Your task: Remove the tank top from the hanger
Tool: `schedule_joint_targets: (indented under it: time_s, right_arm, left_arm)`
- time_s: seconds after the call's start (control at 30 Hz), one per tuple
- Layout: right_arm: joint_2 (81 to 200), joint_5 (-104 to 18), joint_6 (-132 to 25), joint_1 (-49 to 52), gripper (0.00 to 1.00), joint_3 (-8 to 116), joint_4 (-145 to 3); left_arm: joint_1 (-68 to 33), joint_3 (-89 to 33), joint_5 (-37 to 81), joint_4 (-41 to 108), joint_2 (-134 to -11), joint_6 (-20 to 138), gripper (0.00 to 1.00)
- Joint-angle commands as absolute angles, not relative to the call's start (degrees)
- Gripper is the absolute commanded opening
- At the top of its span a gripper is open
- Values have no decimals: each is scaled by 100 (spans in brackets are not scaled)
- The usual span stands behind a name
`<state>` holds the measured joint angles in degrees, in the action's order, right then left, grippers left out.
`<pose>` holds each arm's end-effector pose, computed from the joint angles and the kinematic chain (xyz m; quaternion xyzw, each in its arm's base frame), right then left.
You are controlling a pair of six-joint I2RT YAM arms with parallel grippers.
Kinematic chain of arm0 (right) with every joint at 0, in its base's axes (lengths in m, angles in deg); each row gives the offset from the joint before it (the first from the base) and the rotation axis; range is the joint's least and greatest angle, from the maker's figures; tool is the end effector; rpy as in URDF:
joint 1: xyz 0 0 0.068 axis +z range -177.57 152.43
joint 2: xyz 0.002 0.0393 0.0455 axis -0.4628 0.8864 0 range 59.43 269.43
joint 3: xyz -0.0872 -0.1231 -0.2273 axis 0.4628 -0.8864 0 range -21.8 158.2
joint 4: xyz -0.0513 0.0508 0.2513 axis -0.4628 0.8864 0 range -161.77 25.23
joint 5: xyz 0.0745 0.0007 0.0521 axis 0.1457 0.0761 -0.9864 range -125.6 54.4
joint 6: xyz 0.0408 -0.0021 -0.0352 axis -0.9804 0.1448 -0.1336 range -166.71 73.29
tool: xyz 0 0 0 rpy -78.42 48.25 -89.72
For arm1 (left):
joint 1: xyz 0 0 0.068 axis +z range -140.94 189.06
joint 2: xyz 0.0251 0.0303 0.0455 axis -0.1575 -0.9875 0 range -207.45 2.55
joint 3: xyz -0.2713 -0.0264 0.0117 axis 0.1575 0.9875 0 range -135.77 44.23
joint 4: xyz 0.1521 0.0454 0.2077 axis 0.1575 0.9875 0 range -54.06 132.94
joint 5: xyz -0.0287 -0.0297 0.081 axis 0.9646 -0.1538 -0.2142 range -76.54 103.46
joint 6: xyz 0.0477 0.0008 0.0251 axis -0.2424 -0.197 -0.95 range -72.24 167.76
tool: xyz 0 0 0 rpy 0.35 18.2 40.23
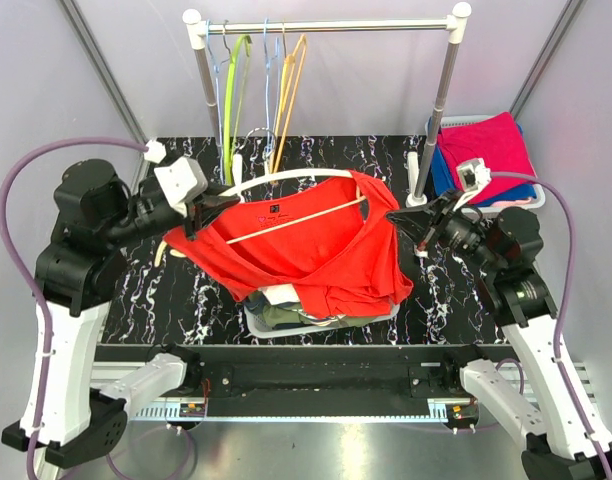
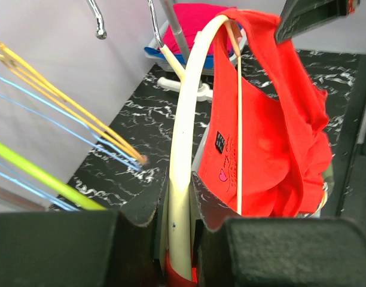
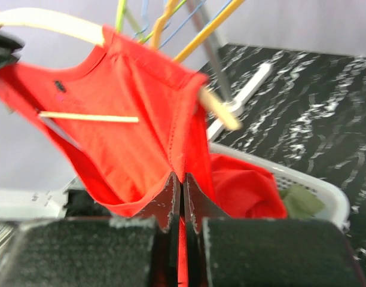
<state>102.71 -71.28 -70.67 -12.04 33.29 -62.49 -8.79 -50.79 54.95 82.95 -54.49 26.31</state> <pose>0.1468 0.0624 0.4079 -0.1723 0.6726 0.4316 0.5758 0.1184 -0.0628 0.5172 0.4558 0.5924 -0.2501 0.6154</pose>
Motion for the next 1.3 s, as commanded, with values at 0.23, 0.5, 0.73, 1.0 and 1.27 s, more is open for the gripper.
schedule_joint_targets:
  time_s: [0.23, 0.5, 0.73, 1.0, 1.27]
  right_arm:
    - [10433, -5230, -7061, -1175, 0, 3848, -5604]
    - [10741, -5476, -7114, -1166, 0, 3850, -5569]
    - [10689, -6486, -6772, -1166, 2, 3287, -5692]
    - [10558, -6884, -5884, -1166, 64, 3786, -4709]
    - [9977, -7093, -4724, -1175, 92, 4885, -3496]
  left_arm:
    - [-834, -4981, 5643, 9060, -4799, 1209, 0]
    - [-834, -5192, 5882, 9299, -4659, 1234, 0]
    - [-834, -5429, 5679, 8482, -4711, 1963, 0]
    - [-808, -5772, 6039, 8156, -5107, 2614, 0]
    - [-746, -5096, 5863, 8209, -4913, 2228, 0]
